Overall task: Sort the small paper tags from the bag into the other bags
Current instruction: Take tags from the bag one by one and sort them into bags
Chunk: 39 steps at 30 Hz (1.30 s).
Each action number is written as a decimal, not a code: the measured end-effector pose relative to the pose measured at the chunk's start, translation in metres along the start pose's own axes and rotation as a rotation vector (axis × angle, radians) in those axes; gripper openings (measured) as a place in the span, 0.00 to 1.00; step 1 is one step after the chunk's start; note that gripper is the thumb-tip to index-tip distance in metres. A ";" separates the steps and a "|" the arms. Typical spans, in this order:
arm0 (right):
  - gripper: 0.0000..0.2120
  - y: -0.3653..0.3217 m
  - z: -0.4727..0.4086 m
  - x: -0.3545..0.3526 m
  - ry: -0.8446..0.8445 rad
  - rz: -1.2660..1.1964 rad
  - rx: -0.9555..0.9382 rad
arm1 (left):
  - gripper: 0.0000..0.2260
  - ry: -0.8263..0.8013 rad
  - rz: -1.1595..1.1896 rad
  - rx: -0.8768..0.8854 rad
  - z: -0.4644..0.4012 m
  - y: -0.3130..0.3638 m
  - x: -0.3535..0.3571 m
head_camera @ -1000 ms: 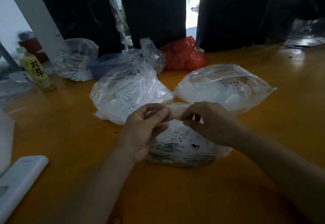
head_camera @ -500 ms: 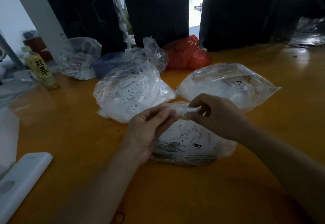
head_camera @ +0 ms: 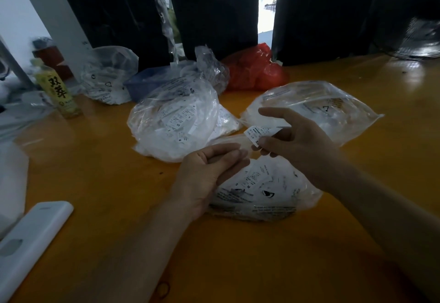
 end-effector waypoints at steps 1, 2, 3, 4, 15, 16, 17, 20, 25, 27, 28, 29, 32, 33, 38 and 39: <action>0.20 0.000 0.000 0.000 0.003 0.004 0.007 | 0.09 -0.008 -0.010 0.003 0.000 0.000 0.001; 0.16 0.001 0.000 -0.001 0.003 -0.003 0.009 | 0.09 -0.015 -0.019 0.007 0.000 0.000 0.002; 0.13 0.000 0.000 0.000 0.001 -0.012 0.009 | 0.09 -0.020 -0.027 0.011 0.000 0.000 0.002; 0.09 0.000 0.001 0.000 -0.002 -0.018 0.010 | 0.09 -0.023 -0.034 0.014 0.000 0.000 0.002; 0.07 -0.004 0.003 0.003 -0.075 0.109 -0.019 | 0.10 -0.044 -0.073 0.021 0.002 -0.001 0.002; 0.07 -0.005 0.003 0.002 -0.078 0.108 -0.025 | 0.10 -0.042 -0.069 0.018 0.002 -0.001 0.002; 0.08 -0.006 0.003 0.001 -0.074 0.105 -0.026 | 0.09 -0.040 -0.061 0.015 0.002 -0.001 0.002; 0.11 -0.002 0.001 0.000 -0.050 0.068 0.011 | 0.09 -0.032 -0.032 0.004 0.001 -0.001 0.001; 0.07 -0.005 0.001 0.005 -0.079 0.246 -0.041 | 0.10 -0.010 -0.032 0.002 0.000 -0.001 0.000; 0.01 -0.006 0.001 0.006 -0.076 0.272 -0.066 | 0.11 0.005 -0.025 0.001 0.000 -0.001 -0.001; 0.01 -0.007 0.001 0.005 -0.062 0.290 -0.080 | 0.12 0.009 -0.019 0.001 0.000 -0.001 -0.002; 0.02 -0.008 0.001 0.005 -0.047 0.315 -0.098 | 0.12 0.011 -0.014 0.002 0.001 -0.001 -0.002; 0.02 -0.012 0.001 0.002 0.001 0.360 -0.139 | 0.11 0.012 -0.019 0.010 0.001 0.000 -0.002; 0.02 -0.013 0.001 0.001 0.011 0.368 -0.147 | 0.10 0.012 -0.024 0.014 0.001 0.001 -0.002; 0.02 -0.011 -0.001 -0.001 0.030 0.468 -0.146 | 0.09 0.002 -0.087 0.055 0.003 0.004 -0.001; 0.02 -0.010 -0.001 -0.001 0.035 0.468 -0.146 | 0.09 0.001 -0.099 0.065 0.003 0.005 0.000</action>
Point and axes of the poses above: each hand's wrist, its own z-axis away from the middle knuckle, its own x-axis out of the palm, y = z × x, the point moved 8 cm from there along -z, towards the middle knuckle, and after that the axes turned 4 degrees about -z, right-handed, at the moved point
